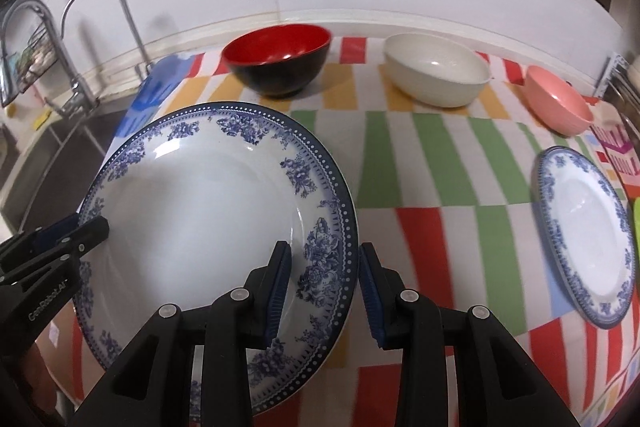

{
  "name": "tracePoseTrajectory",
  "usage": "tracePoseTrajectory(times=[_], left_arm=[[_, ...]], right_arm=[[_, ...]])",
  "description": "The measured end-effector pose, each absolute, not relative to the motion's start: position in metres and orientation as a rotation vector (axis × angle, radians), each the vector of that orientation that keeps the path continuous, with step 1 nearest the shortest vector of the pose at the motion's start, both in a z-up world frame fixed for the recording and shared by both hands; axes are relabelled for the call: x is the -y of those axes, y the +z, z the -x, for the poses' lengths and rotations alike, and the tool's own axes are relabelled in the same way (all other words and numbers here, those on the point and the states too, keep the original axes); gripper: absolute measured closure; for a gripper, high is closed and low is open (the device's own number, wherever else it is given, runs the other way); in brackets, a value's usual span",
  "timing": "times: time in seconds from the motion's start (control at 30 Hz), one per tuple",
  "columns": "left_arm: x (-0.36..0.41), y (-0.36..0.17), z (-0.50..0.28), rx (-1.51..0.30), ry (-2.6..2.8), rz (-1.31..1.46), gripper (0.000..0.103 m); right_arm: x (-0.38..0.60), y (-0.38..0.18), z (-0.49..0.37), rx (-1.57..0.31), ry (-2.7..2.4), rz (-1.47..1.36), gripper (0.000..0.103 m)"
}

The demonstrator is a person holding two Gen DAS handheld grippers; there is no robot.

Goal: Organize plates and bowls
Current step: 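Lift the blue-rimmed plate with the left tool and hold it up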

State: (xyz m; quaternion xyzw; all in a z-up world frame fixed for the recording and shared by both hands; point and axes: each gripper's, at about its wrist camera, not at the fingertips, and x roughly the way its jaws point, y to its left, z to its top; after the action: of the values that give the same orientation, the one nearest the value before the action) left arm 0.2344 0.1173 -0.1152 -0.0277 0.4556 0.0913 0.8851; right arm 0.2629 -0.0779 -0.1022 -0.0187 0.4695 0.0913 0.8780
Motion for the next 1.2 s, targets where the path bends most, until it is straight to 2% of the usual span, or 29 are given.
tracePoseTrajectory(times=[1.03,1.17,1.2], left_arm=[[-0.131,-0.142,-0.239,-1.013,0.126,0.048,0.067],[-0.13,-0.128,-0.232,-0.969,0.11,0.05,0.051],[-0.13,-0.123,-0.229,-0.955,0.102,0.047,0.047]], right_arm=[[0.058,-0.124,-0.261,-1.02,0.134,0.058,0.066],[0.061,-0.117,-0.257,-0.993,0.124,0.037,0.064],[0.062,-0.112,-0.254,-0.974,0.118,0.03,0.059]])
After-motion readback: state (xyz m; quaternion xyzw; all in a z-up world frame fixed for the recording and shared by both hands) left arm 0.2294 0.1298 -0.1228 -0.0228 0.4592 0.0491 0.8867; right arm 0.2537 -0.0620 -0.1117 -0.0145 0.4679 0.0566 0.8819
